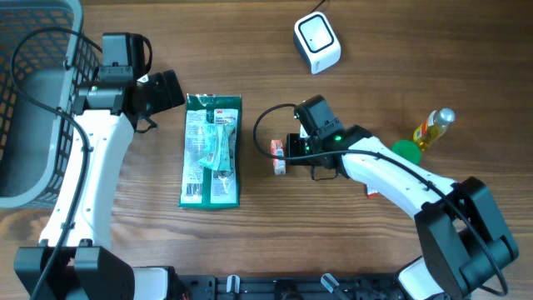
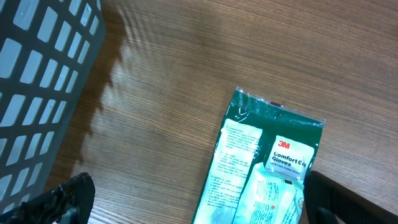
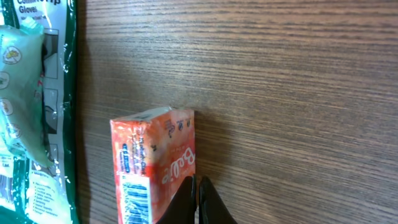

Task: Scan the item barcode
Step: 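Lower the right gripper onto the orange tissue box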

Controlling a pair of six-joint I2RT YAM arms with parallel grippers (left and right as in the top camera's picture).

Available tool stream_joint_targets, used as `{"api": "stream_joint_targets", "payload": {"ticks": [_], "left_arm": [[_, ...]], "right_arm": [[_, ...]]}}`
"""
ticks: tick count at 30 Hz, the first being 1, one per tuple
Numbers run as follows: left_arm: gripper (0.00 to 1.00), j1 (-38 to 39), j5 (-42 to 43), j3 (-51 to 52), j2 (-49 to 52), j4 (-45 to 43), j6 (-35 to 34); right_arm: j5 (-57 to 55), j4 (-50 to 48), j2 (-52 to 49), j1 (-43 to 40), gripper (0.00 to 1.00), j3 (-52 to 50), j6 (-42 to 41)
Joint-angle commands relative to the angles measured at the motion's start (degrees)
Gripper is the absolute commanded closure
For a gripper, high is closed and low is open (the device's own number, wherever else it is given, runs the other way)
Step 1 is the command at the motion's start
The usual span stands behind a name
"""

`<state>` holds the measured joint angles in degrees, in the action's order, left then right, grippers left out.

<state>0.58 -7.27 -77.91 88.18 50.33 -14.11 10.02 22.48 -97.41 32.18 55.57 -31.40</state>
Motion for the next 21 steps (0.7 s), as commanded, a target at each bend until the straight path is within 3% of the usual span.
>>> {"api": "stream_joint_targets", "payload": {"ticks": [1,8,21], "left_arm": [[0.0,-0.33,-0.31,-0.31,0.11,-0.11,-0.5],[0.0,-0.33,-0.31,-0.31,0.11,-0.11,-0.5],[0.0,-0.33,-0.31,-0.31,0.11,-0.11,-0.5]], "right_arm": [[-0.57,-0.72,-0.66,0.28,0.95,-0.63,-1.66],[5.16,-2.56,-0.66,0.28,0.95,-0.63,-1.79],[5.16,-2.32,-0.66,0.39,0.95,-0.7,-1.81]]}}
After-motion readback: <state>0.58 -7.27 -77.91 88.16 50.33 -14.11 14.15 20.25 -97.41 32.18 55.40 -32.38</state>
